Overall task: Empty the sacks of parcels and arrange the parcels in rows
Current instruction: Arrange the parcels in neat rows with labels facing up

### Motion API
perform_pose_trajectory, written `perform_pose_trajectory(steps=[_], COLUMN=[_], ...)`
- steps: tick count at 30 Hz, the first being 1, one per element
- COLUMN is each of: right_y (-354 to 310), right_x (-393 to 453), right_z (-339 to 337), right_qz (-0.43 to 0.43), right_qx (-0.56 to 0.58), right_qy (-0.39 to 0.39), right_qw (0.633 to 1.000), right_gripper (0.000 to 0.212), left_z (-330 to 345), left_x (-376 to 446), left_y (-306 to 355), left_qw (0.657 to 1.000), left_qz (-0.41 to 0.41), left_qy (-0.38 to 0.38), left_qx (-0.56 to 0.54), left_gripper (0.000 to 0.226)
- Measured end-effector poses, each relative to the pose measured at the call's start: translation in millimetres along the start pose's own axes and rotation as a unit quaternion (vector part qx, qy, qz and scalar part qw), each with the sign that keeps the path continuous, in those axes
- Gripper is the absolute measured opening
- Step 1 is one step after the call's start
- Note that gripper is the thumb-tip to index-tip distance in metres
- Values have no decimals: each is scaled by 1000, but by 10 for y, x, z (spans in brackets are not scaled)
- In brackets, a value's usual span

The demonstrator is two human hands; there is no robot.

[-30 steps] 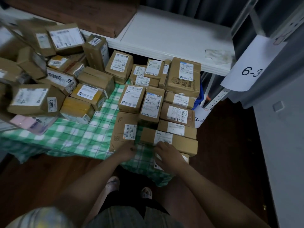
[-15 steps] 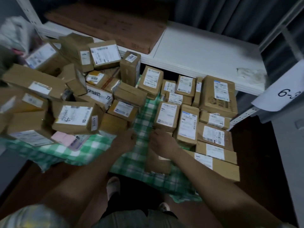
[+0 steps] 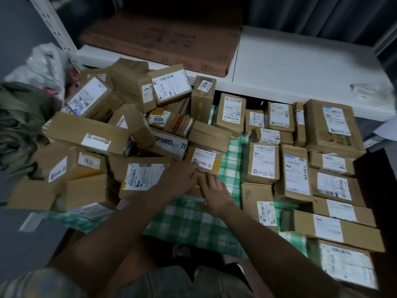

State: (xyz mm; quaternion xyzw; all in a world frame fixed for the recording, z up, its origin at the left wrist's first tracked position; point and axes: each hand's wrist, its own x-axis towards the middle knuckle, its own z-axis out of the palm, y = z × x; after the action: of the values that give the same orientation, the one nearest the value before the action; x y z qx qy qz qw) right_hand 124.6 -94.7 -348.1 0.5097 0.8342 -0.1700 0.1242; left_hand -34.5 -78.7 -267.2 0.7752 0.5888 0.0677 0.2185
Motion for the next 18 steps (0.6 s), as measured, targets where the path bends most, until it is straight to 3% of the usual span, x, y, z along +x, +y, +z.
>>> perform_pose_trajectory(steps=[7,12,15,18], right_y=[-81,-34,107,290], right_x=[41,-43,-211,-449], right_z=[186,46,-159,-387], right_qz=[14,16,31,92], right_qx=[-36,142,301,498], right_qy=[89,67,59,54], right_qw=[995,987,951,861], right_gripper=[84,80,65,33], left_z=[-60,-63,-76,-61], left_x=[-123,-154,-134,-97], left_y=[-115,-142,-135,-109], left_qw=[999,999,996,992], left_qz=[-6,0,-37,-72], left_qy=[3,-9,2,-7], left_qx=[-35,-50,-85,-108], left_gripper=[23,23,22,22])
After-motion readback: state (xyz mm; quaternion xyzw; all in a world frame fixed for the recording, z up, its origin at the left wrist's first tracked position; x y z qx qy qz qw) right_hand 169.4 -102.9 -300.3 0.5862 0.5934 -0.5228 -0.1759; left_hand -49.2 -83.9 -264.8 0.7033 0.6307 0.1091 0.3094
